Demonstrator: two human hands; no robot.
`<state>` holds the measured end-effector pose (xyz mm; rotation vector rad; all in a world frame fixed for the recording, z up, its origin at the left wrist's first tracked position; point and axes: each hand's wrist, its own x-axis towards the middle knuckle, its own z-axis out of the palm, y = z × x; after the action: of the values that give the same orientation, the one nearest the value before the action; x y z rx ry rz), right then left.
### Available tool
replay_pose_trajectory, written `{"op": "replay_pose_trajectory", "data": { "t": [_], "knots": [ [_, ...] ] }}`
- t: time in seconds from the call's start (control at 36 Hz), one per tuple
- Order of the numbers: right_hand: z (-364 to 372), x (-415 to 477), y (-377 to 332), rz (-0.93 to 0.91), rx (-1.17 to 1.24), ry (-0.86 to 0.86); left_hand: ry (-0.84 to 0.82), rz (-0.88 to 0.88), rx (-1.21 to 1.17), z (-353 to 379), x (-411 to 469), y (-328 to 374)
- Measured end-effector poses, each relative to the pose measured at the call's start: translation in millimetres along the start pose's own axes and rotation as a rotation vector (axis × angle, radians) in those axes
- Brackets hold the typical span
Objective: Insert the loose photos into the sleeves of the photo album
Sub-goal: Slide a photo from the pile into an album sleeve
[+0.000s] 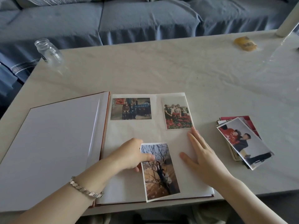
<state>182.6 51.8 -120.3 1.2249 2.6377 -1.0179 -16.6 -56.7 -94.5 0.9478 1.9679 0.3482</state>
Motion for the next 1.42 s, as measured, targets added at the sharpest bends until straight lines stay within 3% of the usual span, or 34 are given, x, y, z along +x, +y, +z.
{"op": "replay_pose_trajectory", "data": {
  "t": [0.22, 0.33, 0.42, 0.56, 0.64, 1.0, 1.28, 1.42],
  "knots": [
    [-1.4, 0.7, -0.6, 0.010, 0.027, -0.008, 0.180, 0.144, 0.020, 19.1, 7.6, 21.8],
    [-2.2, 0.2, 0.4, 0.016, 0.041, -0.019, 0.227, 0.127, -0.065, 27.1, 10.1, 22.3],
    [-2.8, 0.7, 1.2, 0.014, 0.050, -0.017, 0.217, 0.116, -0.109, 30.6, 9.1, 21.2],
    [-3.1, 1.6, 5.1, 0.010, 0.066, -0.010, 0.064, 0.126, 0.052, 26.3, 4.7, 25.6],
    [-2.4, 1.9, 6.6, 0.003, 0.070, -0.002, 0.001, 0.087, 0.027, 19.5, 5.7, 23.2],
    [-2.3, 3.2, 11.1, -0.021, 0.098, 0.005, 0.168, 0.023, -0.286, 28.8, 15.7, 34.5],
    [-9.5, 4.4, 13.0, -0.045, 0.098, -0.004, 0.104, 0.004, -0.301, 29.6, 11.9, 42.9],
    [-9.9, 3.3, 13.7, -0.047, 0.112, -0.020, 0.189, -0.015, -0.313, 27.6, 5.4, 41.0]
  ]
}}
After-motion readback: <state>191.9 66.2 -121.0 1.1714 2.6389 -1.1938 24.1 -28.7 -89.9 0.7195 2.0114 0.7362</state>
